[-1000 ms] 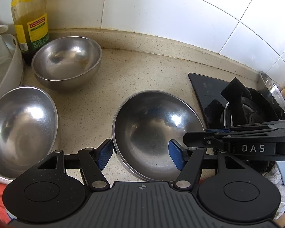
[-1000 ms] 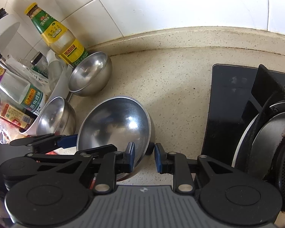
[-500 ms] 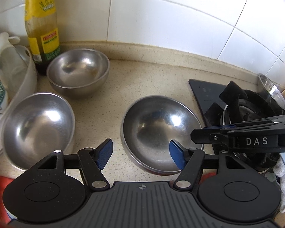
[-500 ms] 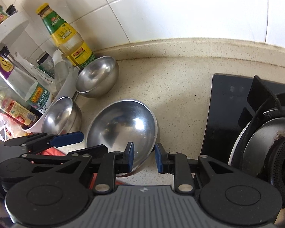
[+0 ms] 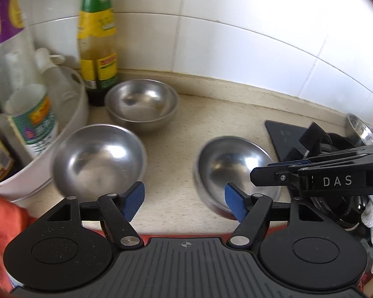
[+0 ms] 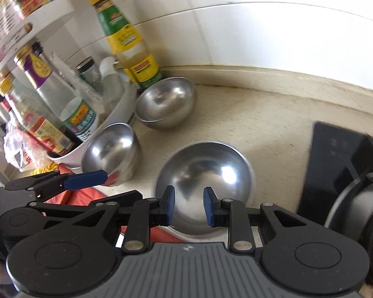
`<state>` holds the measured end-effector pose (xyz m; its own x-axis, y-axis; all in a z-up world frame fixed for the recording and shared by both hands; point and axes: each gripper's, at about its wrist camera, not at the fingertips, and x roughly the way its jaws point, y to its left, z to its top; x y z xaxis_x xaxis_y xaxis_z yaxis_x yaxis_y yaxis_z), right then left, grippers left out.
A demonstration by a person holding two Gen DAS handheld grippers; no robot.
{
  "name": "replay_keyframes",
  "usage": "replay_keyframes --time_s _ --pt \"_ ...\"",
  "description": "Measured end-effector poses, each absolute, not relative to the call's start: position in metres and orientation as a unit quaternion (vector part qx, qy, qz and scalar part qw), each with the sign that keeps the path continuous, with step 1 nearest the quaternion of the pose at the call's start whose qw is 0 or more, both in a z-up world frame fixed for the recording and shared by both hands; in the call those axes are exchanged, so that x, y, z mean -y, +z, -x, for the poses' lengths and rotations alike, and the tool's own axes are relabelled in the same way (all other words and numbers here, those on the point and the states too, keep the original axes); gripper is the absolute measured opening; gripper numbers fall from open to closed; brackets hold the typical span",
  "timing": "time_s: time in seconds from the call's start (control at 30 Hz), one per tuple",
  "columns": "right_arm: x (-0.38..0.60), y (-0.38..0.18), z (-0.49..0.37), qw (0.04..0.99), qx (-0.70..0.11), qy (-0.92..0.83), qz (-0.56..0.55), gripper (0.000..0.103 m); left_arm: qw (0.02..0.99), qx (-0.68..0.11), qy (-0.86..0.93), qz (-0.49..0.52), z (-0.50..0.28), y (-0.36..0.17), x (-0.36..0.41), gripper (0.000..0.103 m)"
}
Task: Organize plates and bowls
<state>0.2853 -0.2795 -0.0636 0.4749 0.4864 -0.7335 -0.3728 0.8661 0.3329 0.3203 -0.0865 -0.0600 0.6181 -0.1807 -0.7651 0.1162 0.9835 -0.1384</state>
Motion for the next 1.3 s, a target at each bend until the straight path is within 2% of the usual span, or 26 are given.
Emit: replay_keyframes --time_s 1.0,1.3 --pt "0.181 -0.078 -0.349 0.829 -0.461 0.317 -0.017 0.025 0.896 -0.431 0.029 0.102 -0.345 -0.066 0.009 0.079" --pt "0.169 -0.089 -0.358 0.820 -0.473 0.320 -0.026 0.026 0.899 -0.422 0.054 0.107 -0.337 -0.056 -0.012 0.082"
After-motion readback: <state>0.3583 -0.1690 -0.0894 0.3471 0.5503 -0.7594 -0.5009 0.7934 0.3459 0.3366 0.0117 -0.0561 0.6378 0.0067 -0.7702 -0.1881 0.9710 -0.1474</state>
